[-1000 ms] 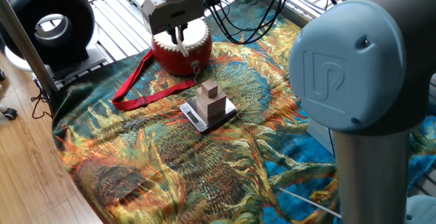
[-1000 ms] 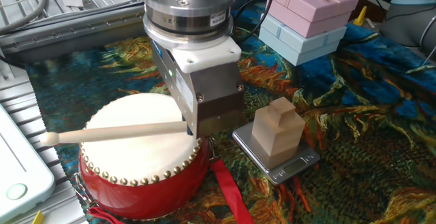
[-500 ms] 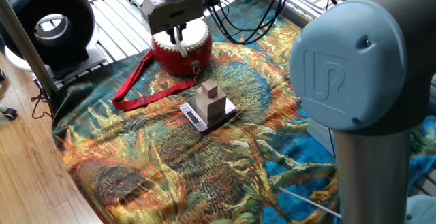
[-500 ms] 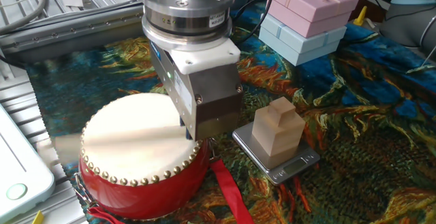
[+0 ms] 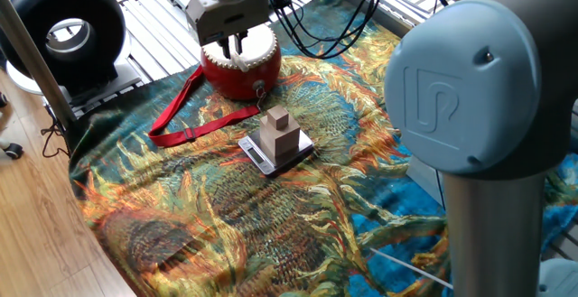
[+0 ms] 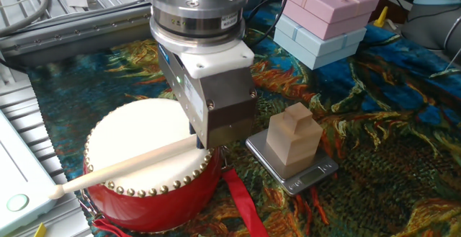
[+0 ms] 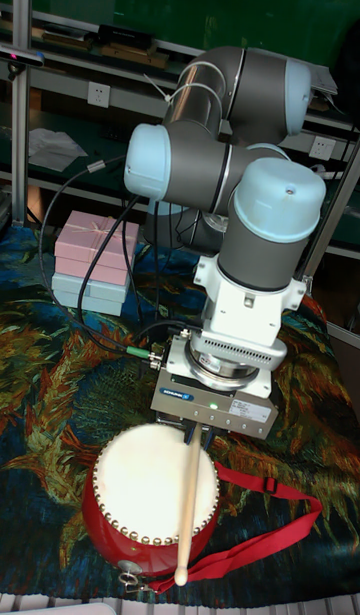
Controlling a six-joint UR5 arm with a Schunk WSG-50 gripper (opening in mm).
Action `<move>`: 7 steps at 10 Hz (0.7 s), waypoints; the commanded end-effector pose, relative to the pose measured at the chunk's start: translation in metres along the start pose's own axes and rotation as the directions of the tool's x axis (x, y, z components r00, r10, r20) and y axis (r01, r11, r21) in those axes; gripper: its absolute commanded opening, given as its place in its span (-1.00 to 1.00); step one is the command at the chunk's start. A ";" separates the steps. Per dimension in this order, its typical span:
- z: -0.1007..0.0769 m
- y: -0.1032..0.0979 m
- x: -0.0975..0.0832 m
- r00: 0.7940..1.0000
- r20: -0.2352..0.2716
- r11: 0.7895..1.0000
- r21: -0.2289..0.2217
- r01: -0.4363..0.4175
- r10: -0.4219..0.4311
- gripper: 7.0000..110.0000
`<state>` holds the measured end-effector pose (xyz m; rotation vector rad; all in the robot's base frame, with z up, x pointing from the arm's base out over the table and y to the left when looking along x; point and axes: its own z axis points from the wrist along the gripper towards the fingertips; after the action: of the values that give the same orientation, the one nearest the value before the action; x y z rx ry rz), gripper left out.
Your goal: Play the drum
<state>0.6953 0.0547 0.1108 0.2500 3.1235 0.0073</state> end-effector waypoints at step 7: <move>-0.039 -0.013 0.012 1.000 0.014 1.000 0.009 0.006 -0.006 -0.71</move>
<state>0.6877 0.0474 0.1332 0.2278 3.1171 -0.0104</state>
